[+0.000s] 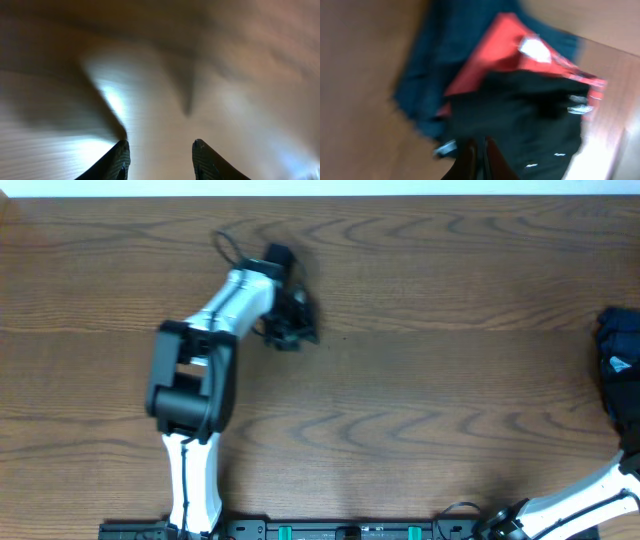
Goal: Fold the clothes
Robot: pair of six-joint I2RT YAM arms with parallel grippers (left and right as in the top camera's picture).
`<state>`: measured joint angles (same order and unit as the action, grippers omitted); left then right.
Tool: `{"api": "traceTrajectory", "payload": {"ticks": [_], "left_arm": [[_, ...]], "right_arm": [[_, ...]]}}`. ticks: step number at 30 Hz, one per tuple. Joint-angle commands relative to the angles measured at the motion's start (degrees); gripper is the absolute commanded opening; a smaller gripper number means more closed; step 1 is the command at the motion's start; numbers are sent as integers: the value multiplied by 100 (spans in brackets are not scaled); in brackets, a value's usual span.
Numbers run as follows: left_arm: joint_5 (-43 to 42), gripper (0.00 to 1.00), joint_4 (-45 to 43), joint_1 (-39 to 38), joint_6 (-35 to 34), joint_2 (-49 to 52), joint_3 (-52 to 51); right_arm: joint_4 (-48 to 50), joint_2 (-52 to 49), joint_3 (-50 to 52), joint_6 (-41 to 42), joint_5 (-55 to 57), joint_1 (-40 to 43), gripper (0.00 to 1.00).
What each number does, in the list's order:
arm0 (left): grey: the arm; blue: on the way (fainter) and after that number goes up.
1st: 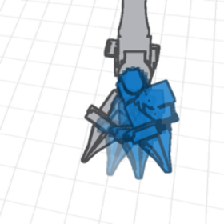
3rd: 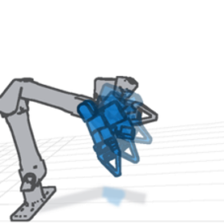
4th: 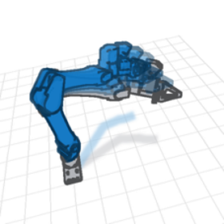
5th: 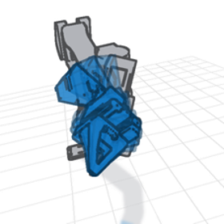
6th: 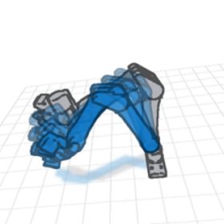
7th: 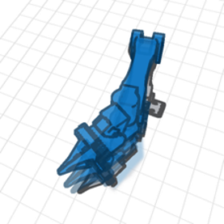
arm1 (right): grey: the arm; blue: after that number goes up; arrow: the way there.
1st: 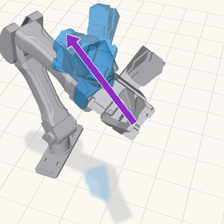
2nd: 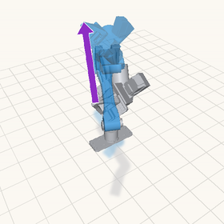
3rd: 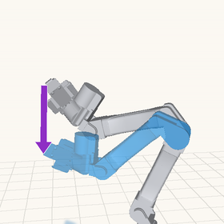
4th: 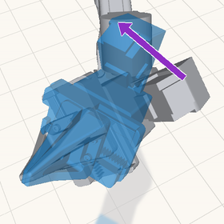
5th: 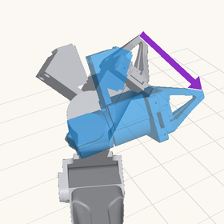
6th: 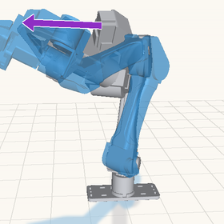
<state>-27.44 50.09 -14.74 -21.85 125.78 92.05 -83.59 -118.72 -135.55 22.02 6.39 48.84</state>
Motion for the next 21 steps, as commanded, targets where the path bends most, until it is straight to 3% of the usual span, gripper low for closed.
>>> {"api": "traceTrajectory", "payload": {"ticks": [1,9,16,21], "left_arm": [[1019,44,168,664,127,-859,337],[1023,44,479,1552,468,-2750,522],[1773,45,964,1460,603,-4356,522],[1781,46,1137,1451,669,-5431,522]], "right_arm": [[-199,52,-485,-662,-817,-496,10],[-339,612,-957,-1060,-988,-1558,20],[-398,1792,-970,-1532,-992,-2470,32],[-505,2651,-970,-1674,-1213,-2887,42]]}}
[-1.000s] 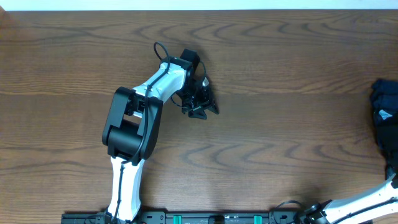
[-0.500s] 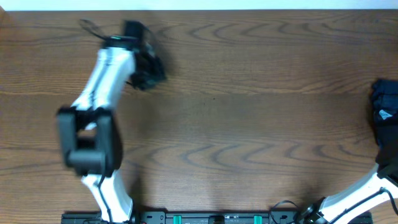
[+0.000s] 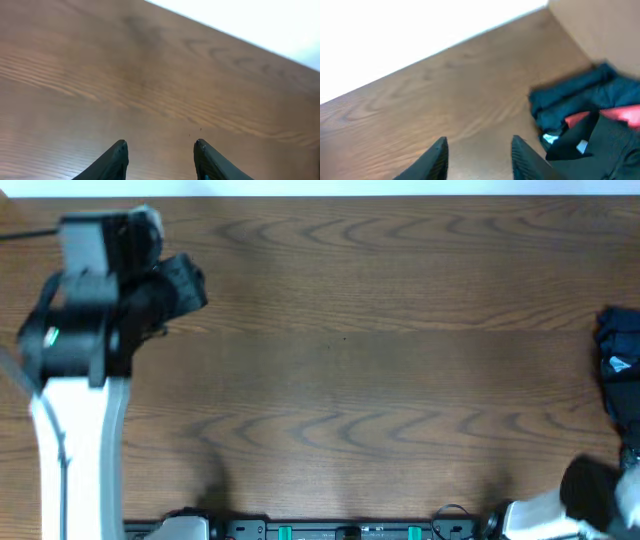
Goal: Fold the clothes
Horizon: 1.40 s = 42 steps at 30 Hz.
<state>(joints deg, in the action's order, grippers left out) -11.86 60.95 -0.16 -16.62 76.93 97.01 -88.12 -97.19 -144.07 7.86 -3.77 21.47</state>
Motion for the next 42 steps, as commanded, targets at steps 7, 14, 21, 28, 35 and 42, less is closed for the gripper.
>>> {"api": "traceTrajectory", "payload": {"ticks": [7,14,21,28,35,42], "left_arm": [[227,46,109,-7,184,-1777,26],[227,46,577,-7,188,-2677,26],[232,46,861,-7,398,-3126,26],[229,72,933,-7,396,-3143,24],[227,98,933,-7,393,-3143,24],[227,98,962,-7,396,-3143,24]], "right_arm": [[-216,1440,-118,-326,-883,-227,76],[-538,1996,-116,-280,-1193,-227,99],[-914,2221,-114,-153,-1189,-227,99],[-914,2234,-101,-151,-1193,-227,99],[-914,2234,-101,-151,-1191,-227,99],[-914,2234,-101,-151,-1191,-227,99]]}}
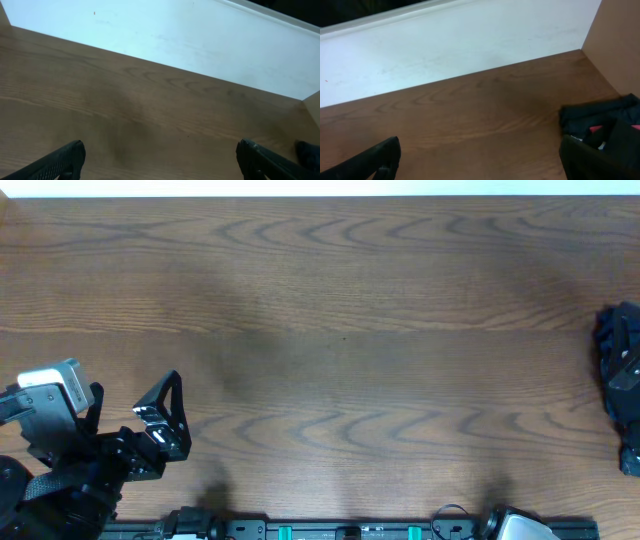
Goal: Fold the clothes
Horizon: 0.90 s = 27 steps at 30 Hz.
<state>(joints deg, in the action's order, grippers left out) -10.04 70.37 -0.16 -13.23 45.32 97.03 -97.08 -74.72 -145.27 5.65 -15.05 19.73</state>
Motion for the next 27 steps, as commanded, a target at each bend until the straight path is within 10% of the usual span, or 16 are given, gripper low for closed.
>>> {"api": "traceTrajectory", "payload": {"ticks": [1,16,22,27], "left_arm": [[46,98,22,-7,57,17,22],[20,98,33,-7,28,17,22],[286,6,-144,-7,-315,103,-7],[417,7,-501,-9,-256,133,-44]], "right_arm": [[-17,-13,20,70,-63,-52,99],[-17,-13,20,70,-63,-52,99],[-17,-13,20,70,-63,-52,99],[-17,-13,20,70,-63,-52,99]]}}
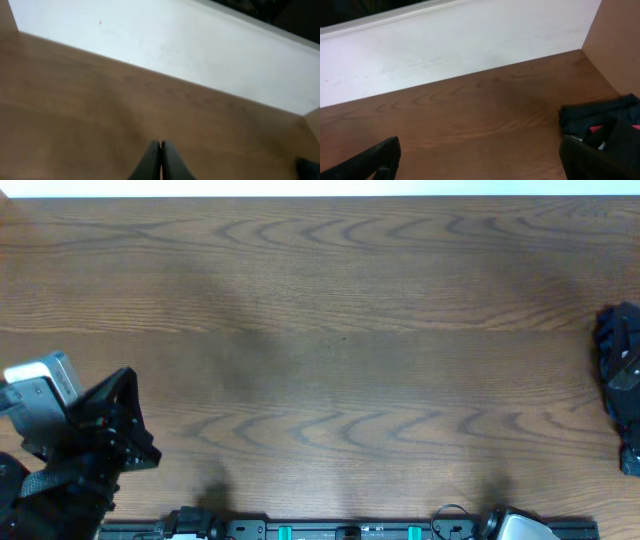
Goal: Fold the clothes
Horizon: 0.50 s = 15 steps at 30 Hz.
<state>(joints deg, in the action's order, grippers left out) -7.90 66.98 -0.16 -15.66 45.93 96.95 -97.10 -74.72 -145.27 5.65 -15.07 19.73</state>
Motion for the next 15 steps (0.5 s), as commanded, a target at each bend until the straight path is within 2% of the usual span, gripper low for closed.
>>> {"api": "traceTrajectory", "payload": {"ticks": [1,9,15], "left_arm": [[221,6,-295,-9,85,50,-35],[264,6,-1510,-24,931,-632,-326],[262,6,-2507,-22,1119,-1753,-1624]], "right_arm": [[-15,-13,20,70,-61,-52,99],[-15,-13,20,70,-61,-52,99],[-15,-13,20,70,-61,-52,99]]}}
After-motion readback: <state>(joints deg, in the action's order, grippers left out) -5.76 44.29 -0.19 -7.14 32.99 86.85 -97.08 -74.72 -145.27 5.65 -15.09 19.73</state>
